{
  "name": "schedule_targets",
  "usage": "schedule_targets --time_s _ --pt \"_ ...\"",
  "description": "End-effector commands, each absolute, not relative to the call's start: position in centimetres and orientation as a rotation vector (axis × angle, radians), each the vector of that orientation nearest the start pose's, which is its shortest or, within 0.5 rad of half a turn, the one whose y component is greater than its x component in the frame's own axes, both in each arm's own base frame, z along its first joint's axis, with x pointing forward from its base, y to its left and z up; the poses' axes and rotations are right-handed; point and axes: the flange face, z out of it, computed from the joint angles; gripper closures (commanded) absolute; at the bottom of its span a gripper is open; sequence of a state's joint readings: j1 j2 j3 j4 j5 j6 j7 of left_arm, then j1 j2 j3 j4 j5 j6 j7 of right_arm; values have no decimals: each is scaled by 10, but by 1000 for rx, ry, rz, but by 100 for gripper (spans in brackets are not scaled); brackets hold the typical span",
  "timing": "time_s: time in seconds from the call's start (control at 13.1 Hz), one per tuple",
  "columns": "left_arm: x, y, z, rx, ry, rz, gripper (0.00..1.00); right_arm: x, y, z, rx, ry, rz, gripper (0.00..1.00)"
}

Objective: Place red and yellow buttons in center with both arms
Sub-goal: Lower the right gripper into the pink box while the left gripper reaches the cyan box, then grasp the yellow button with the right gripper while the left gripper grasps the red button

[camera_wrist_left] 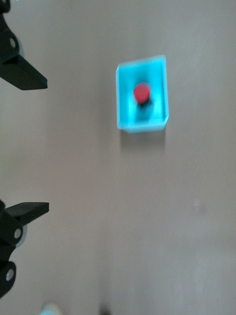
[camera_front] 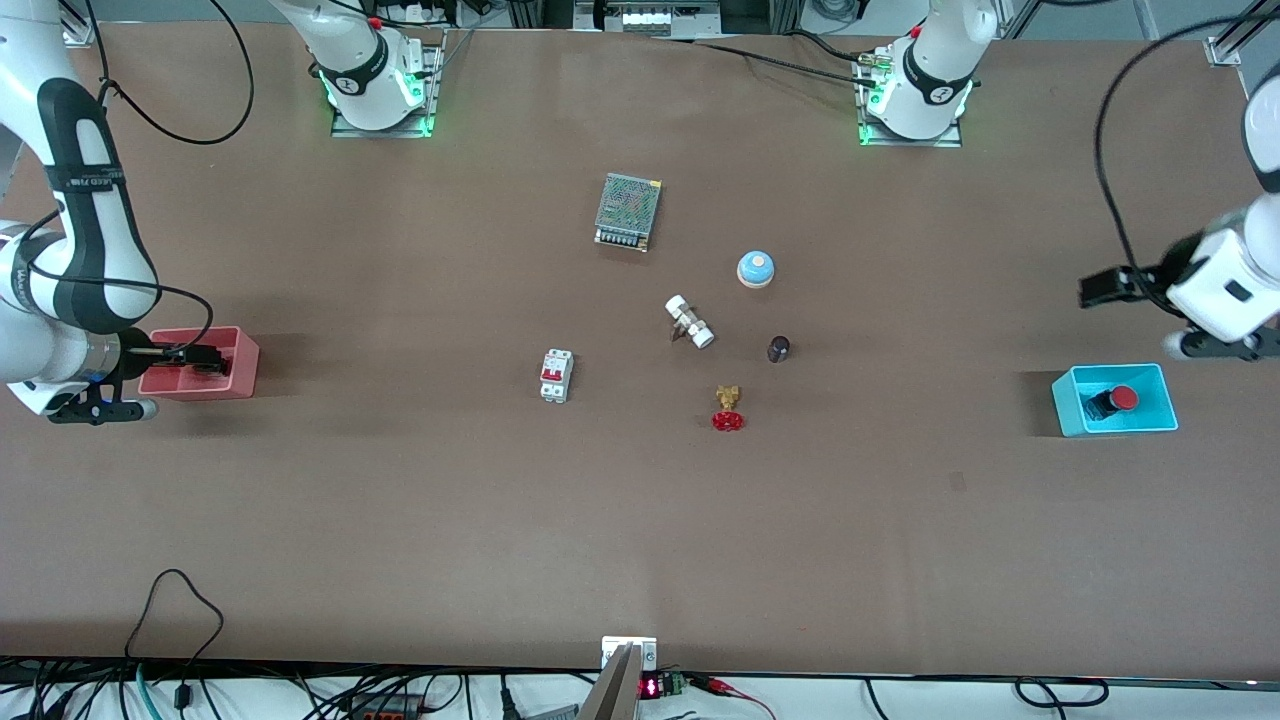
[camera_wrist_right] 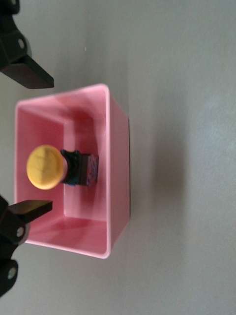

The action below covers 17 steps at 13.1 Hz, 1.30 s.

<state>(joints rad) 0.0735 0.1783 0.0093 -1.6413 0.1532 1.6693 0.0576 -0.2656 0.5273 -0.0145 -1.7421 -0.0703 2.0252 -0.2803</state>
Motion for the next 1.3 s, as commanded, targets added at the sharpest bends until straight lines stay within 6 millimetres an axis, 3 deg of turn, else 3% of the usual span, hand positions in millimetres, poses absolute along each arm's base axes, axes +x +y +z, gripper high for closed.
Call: schedule_targets --time_s 0.0,0.15,0.31,0.38,0.61,1.07,1.22 --pt "622 107 464 -2946 84 211 0 614 -180 249 -3118 -100 381 0" --pt "635 142 420 -2955 67 177 0 614 -185 240 -3117 -113 374 0" --pt "644 164 372 -2965 64 147 0 613 -188 238 -3138 -143 381 0" --pt "642 182 358 -2972 83 127 0 613 -189 238 -3142 -147 384 0" --pt "635 209 300 -2987 84 87 2 609 -190 231 -3138 -154 408 0" --pt "624 223 248 -3064 34 152 6 603 -193 224 -3140 -162 438 0" --pt "621 232 236 -3100 33 143 7 603 -192 223 -3142 -169 445 24"
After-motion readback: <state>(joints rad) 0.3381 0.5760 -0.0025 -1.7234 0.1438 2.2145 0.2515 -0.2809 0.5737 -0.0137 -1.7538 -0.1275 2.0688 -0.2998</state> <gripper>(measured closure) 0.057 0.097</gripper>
